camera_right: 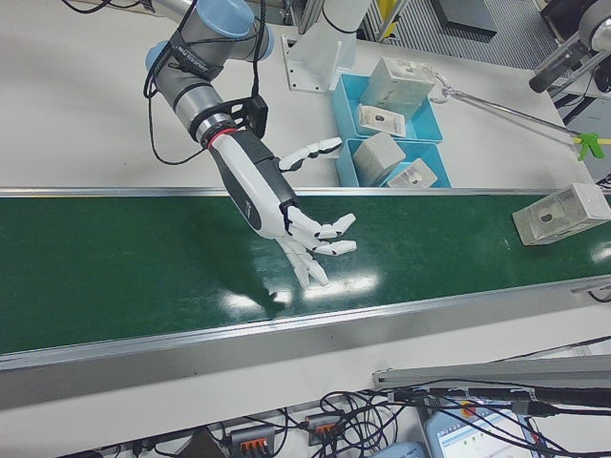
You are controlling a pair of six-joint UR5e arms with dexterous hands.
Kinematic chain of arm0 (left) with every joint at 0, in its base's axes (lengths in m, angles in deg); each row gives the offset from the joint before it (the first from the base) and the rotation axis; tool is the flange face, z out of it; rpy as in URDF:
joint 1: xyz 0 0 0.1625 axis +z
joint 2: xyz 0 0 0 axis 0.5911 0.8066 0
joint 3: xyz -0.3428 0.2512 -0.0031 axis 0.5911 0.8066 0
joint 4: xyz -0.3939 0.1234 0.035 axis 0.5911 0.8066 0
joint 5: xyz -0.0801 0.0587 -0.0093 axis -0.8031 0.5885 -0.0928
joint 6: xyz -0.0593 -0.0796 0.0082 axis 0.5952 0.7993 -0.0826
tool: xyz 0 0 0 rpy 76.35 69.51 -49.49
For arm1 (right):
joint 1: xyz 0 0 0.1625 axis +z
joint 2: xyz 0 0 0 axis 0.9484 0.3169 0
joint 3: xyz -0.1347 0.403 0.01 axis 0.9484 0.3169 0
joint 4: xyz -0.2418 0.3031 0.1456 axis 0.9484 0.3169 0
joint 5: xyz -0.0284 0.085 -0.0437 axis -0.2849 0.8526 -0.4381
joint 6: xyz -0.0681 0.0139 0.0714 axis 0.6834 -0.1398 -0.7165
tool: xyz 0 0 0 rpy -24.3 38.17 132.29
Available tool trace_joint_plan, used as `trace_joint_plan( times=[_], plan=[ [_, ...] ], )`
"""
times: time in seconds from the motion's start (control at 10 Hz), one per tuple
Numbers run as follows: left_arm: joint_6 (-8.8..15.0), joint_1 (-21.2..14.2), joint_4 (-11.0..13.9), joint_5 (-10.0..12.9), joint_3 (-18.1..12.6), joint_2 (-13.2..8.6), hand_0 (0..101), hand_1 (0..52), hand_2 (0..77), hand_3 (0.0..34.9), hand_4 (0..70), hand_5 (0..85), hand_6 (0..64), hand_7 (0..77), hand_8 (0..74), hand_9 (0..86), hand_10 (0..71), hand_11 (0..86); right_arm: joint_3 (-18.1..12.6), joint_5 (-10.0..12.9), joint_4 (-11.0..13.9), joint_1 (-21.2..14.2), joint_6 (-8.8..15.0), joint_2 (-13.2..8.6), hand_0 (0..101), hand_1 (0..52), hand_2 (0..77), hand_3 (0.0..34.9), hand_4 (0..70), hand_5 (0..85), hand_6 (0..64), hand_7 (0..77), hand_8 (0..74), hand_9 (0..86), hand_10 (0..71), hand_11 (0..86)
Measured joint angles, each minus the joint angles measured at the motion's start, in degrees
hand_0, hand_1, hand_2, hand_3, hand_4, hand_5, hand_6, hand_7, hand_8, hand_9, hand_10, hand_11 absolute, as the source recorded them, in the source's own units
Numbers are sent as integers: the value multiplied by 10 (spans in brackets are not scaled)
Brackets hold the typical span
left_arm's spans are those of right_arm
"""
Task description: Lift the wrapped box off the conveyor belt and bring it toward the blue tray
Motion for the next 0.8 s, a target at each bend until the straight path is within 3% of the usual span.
trace_joint_plan(
  times=[0.6,0.7,0.8],
  plan=[
    [0,0,0,0,0,0,0,0,5,0,0,11,5,5,0,0,5,0,0,0,0,-3,2,0,470,109,114,154,125,387,49,262,5,71,0,16],
    [0,0,0,0,0,0,0,0,5,0,0,11,5,5,0,0,5,0,1,0,1,-9,4,0,480,175,164,161,142,387,44,262,5,71,0,16],
    [0,0,0,0,0,0,0,0,5,0,0,11,0,0,0,0,5,0,2,0,4,-17,5,-1,480,175,164,161,142,387,44,262,5,71,0,16]
  ],
)
